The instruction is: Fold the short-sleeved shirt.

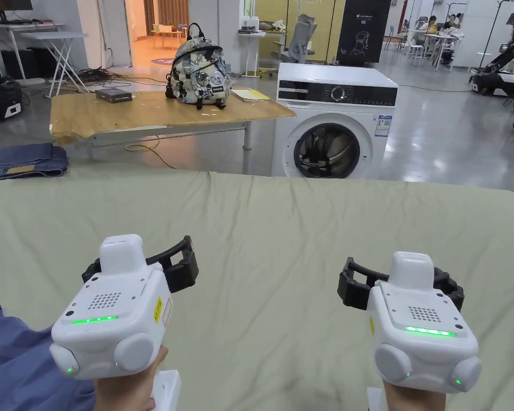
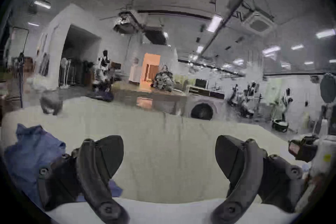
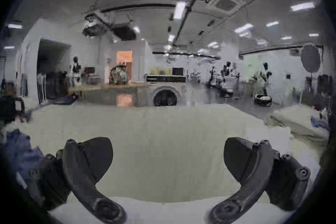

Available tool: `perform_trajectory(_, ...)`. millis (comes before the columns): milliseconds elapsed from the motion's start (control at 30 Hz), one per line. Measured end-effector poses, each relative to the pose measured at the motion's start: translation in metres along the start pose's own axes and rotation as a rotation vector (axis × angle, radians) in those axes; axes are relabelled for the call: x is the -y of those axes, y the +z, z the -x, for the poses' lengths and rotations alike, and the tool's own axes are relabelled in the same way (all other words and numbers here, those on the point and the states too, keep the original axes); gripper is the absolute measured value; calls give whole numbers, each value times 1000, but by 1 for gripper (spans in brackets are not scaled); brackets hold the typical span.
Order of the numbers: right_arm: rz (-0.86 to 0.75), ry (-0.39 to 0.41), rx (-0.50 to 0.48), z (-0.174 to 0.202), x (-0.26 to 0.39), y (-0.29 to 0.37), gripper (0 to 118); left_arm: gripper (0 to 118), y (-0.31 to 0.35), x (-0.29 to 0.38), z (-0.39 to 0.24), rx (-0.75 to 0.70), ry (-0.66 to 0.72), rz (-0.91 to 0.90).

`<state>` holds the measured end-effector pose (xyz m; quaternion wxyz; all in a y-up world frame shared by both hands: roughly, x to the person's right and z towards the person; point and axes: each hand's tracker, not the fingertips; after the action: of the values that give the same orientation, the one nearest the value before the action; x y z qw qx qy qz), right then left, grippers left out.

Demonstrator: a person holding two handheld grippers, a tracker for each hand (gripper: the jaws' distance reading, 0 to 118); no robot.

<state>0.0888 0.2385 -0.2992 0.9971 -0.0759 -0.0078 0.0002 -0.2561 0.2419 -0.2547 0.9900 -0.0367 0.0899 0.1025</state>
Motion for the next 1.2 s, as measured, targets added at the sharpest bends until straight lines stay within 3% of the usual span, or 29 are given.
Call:
perform_trajectory(200, 13, -15, 8, 3, 1, 3, 118, 99, 3, 4, -12, -32, -167, -27)
perform_trajectory(267, 7, -4, 6, 3, 2, 4, 110, 89, 8, 5, -18, -34, -217, -28)
perform_trajectory(300, 3, 3, -2, 3, 2, 6, 94, 82, 8, 6, -21, -28, -234, -31)
perform_trajectory(400, -8, 33, 5, 9, 1, 9, 11, 44, 9, 4, -24, -4, -248, -19)
perform_trajectory(500, -21, 29, 32, 11, -1, 12, 1, 30, 6, 2, -27, -1, -238, 13)
perform_trajectory(533, -28, 17, 26, 10, -2, 14, 0, 13, 7, 2, -27, -7, -236, 26)
perform_trajectory(633, -27, 19, 4, 11, -3, 15, 0, 0, 8, 2, -25, 2, -224, 43)
perform_trajectory(900, -5, 22, -5, 19, -4, 19, 0, 0, 12, 1, -10, -11, -228, 113)
perform_trajectory(1200, 14, 67, -63, 40, 2, 20, 0, 0, 41, 2, 73, -107, -281, 220)
